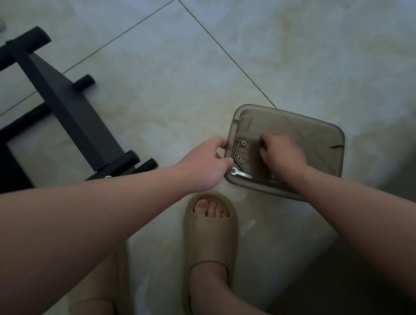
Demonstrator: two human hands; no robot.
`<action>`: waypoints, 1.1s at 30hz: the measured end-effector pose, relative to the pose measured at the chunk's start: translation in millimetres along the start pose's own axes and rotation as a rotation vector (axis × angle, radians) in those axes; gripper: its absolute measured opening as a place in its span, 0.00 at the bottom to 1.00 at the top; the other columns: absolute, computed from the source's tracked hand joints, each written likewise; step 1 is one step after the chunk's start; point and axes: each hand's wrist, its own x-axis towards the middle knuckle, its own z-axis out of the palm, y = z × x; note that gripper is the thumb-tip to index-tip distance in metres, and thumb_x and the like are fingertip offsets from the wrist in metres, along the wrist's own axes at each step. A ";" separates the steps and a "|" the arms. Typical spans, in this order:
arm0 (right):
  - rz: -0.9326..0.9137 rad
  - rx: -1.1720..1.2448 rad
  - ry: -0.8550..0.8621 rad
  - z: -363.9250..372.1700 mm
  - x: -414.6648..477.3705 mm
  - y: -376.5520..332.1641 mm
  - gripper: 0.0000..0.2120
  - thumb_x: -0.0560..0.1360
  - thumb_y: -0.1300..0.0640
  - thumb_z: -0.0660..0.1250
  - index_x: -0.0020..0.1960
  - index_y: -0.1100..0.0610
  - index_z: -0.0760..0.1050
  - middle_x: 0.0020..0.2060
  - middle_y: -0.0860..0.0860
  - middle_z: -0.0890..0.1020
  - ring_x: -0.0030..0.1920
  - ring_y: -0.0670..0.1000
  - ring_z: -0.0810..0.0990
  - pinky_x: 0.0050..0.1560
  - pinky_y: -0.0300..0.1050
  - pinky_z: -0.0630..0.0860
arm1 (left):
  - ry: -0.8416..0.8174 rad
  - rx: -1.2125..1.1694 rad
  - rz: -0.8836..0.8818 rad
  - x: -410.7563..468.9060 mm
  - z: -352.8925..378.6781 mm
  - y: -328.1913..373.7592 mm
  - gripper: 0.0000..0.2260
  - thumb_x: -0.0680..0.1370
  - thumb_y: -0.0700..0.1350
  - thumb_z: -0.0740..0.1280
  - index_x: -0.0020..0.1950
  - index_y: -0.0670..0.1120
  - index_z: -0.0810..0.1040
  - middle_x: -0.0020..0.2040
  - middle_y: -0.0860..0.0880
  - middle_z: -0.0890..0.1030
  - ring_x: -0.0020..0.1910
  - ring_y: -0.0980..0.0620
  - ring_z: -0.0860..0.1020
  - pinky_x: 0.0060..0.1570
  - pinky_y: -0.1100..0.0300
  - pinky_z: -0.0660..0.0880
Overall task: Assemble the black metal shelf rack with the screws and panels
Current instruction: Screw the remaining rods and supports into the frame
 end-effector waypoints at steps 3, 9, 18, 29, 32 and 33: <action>0.013 0.051 0.030 -2.4 -5.0 -2.9 0.06 0.80 0.57 0.62 0.54 0.56 0.76 0.52 0.59 0.82 0.52 0.63 0.79 0.42 0.49 0.68 | -0.007 -0.007 -0.008 -0.7 -0.5 -0.6 0.12 0.81 0.46 0.65 0.65 0.50 0.73 0.45 0.45 0.83 0.37 0.49 0.79 0.39 0.58 0.72; 0.031 0.382 0.227 -41.2 -34.3 -25.9 0.02 0.77 0.58 0.68 0.48 0.54 0.79 0.40 0.51 0.81 0.46 0.57 0.80 0.46 0.50 0.78 | 0.097 0.022 -0.040 -8.7 -16.8 5.7 0.16 0.81 0.54 0.63 0.67 0.51 0.71 0.53 0.50 0.78 0.52 0.48 0.80 0.48 0.55 0.72; -0.474 0.603 0.348 -134.6 -97.4 -131.9 0.06 0.74 0.63 0.71 0.45 0.53 0.77 0.31 0.41 0.74 0.33 0.44 0.73 0.36 0.38 0.71 | 0.083 -0.704 -0.261 -64.5 -93.4 28.0 0.19 0.84 0.55 0.57 0.53 0.42 0.79 0.51 0.44 0.84 0.42 0.47 0.84 0.43 0.56 0.80; -0.715 0.547 0.269 -110.0 -115.1 -247.2 0.08 0.76 0.64 0.69 0.53 0.56 0.82 0.38 0.42 0.78 0.38 0.48 0.77 0.41 0.40 0.74 | 0.171 -0.896 -0.332 -120.8 -171.8 -43.4 0.19 0.85 0.51 0.56 0.40 0.44 0.75 0.32 0.48 0.77 0.26 0.54 0.74 0.26 0.65 0.70; -0.664 0.420 0.065 -92.9 -97.8 -257.6 0.11 0.77 0.60 0.70 0.59 0.53 0.79 0.46 0.44 0.80 0.46 0.45 0.79 0.49 0.43 0.78 | 0.357 -0.691 -0.359 -114.6 -188.0 -74.7 0.15 0.83 0.50 0.59 0.39 0.46 0.73 0.30 0.51 0.69 0.25 0.54 0.65 0.26 0.64 0.62; -0.668 0.352 -0.010 -87.7 -92.3 -260.4 0.14 0.77 0.58 0.70 0.62 0.52 0.78 0.50 0.45 0.80 0.50 0.45 0.78 0.52 0.45 0.78 | 0.404 -0.642 -0.363 -112.7 -192.0 -84.6 0.14 0.82 0.50 0.60 0.40 0.46 0.74 0.30 0.51 0.68 0.25 0.54 0.63 0.26 0.63 0.60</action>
